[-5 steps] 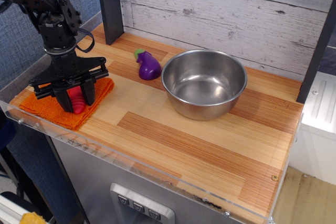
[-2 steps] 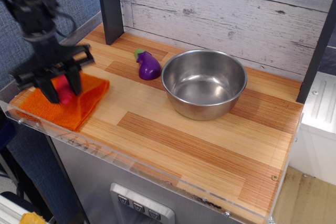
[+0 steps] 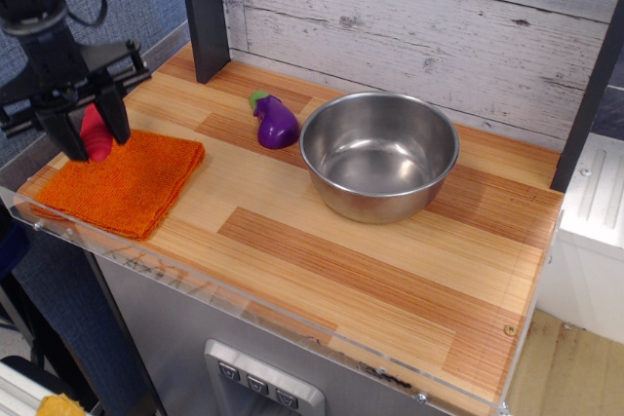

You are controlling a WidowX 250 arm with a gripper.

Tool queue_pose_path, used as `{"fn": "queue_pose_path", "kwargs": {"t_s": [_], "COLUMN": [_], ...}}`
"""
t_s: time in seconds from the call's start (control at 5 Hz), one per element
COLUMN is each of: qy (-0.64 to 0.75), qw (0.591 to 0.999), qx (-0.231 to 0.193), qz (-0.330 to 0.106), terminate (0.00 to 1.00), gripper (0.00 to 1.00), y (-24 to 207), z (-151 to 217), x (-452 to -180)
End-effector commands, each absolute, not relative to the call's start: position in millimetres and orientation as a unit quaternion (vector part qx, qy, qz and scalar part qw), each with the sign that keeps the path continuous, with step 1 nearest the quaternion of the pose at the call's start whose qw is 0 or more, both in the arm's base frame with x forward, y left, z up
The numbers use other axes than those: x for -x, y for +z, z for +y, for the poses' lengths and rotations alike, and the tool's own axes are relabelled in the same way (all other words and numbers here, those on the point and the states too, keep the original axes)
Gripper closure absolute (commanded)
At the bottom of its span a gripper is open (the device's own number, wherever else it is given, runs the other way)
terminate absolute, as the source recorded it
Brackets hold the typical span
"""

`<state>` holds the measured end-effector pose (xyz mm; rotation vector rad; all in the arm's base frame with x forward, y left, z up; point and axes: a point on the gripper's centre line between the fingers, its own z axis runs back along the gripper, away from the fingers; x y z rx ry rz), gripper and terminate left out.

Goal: Move the red fork to the right of the red cloth.

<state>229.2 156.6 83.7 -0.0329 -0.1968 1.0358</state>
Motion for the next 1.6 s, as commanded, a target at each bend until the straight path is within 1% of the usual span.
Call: {"fn": "queue_pose_path", "kwargs": {"t_s": [0.0, 0.2, 0.4, 0.6, 0.8, 1.0, 1.2, 1.4], "qy": [0.445, 0.415, 0.384, 0.365, 0.376, 0.389, 0.410, 0.428], "qw": [0.885, 0.901, 0.917, 0.927, 0.923, 0.919, 0.910, 0.902], "qx": [0.032, 0.042, 0.044, 0.047, 0.046, 0.040, 0.030, 0.022], "qz": [-0.131, -0.115, -0.096, -0.072, -0.057, -0.059, -0.057, -0.054], "terminate": [0.00, 0.00, 0.00, 0.00, 0.00, 0.00, 0.00, 0.00], "gripper": [1.00, 1.00, 1.00, 1.00, 1.00, 1.00, 1.00, 1.00], "y": [121, 120, 107, 88, 64, 41, 26, 16], "z": [123, 94, 64, 42, 35, 34, 43, 53], "x": [-230, -228, -218, -209, -204, -210, -218, -222]}}
